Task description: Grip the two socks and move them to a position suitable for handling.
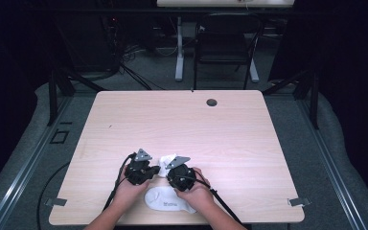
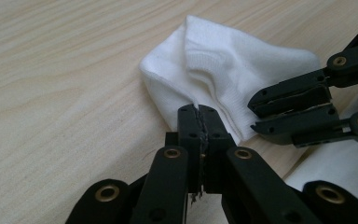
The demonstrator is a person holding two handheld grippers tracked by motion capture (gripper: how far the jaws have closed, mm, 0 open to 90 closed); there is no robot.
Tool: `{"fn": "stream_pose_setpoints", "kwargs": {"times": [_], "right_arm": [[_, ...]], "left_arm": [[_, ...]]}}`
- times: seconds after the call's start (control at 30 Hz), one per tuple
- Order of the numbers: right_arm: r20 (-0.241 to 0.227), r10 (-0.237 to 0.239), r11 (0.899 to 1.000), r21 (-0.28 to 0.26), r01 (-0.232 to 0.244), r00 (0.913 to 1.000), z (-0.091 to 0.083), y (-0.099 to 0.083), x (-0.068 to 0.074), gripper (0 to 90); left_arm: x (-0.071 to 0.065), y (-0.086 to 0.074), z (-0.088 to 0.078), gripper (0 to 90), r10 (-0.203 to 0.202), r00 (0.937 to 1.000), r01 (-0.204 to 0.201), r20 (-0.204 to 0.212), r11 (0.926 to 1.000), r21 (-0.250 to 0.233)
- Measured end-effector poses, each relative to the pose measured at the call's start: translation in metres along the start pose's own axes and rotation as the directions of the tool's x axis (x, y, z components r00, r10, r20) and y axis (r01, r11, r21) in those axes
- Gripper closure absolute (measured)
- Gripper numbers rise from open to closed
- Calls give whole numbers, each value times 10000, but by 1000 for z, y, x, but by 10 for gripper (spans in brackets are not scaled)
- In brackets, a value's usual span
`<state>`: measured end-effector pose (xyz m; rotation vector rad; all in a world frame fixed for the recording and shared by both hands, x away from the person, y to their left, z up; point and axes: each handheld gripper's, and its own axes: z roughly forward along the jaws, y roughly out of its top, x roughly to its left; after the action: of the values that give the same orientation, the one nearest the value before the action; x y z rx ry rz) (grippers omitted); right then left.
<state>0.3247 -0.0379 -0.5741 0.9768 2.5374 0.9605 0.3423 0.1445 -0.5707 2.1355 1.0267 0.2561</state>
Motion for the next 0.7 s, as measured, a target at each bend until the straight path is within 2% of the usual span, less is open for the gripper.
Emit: {"fn": "stream_pose_setpoints", "kwargs": {"times": [0.13,0.27,0.7], "right_arm": [[-26,-2,10000,33,2,10000,-1,0,-1,874],[-48,74,10000,-8,-74,10000,-3,0,-1,888],[-207,523,9960,-709,-536,9984,-16,2,-7,897]], "left_arm": [[2,-1,0,896,-57,10000,57,-32,10000,7],[3,-2,0,896,-86,9999,85,-81,10000,-34],[8,-2,-3,896,-156,9997,155,-197,9998,-81]]}}
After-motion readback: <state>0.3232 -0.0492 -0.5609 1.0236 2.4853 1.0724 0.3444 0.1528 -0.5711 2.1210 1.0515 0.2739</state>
